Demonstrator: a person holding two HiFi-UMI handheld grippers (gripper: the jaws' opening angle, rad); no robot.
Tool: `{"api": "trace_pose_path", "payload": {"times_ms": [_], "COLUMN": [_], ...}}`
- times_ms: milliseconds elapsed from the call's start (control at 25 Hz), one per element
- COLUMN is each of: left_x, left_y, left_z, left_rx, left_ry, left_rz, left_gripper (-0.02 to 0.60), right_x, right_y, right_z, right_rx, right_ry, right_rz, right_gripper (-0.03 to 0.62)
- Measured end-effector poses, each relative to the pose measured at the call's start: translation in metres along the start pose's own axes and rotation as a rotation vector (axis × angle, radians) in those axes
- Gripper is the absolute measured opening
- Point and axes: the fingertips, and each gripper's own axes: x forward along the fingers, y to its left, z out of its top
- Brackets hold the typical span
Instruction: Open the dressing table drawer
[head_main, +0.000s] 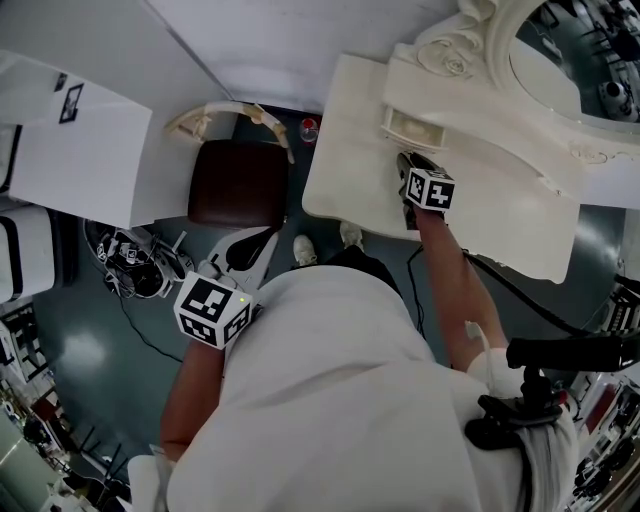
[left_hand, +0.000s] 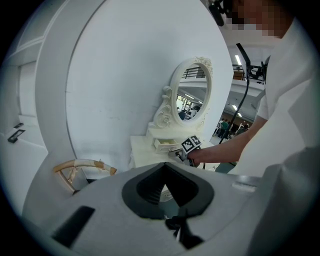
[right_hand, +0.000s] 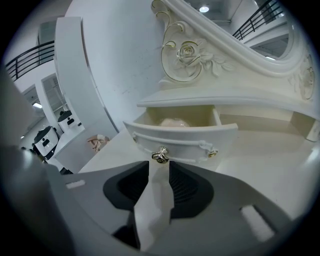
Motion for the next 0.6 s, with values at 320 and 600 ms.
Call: {"api": "trace_pose_path", "payload": {"times_ms": [320, 600], "left_x": [-0.005, -0.008], "left_y": [0.004, 0.003], "left_z": [-0.002, -0.003], "left_rx": [0.019, 0.059], "left_ry": [0.002, 0.008], "left_rz": [-0.028, -0.085], "left_gripper": [0.002, 0.002], "right_x": [-0.014, -0.044], "right_y": [0.007, 0.016], "right_z": [-0.029, -0.053], "right_rx": [0.024, 0.035], "right_ry": [0.028, 0.032], "right_rz": [-0.015, -0.044], "right_gripper": [0.093, 0.035]}}
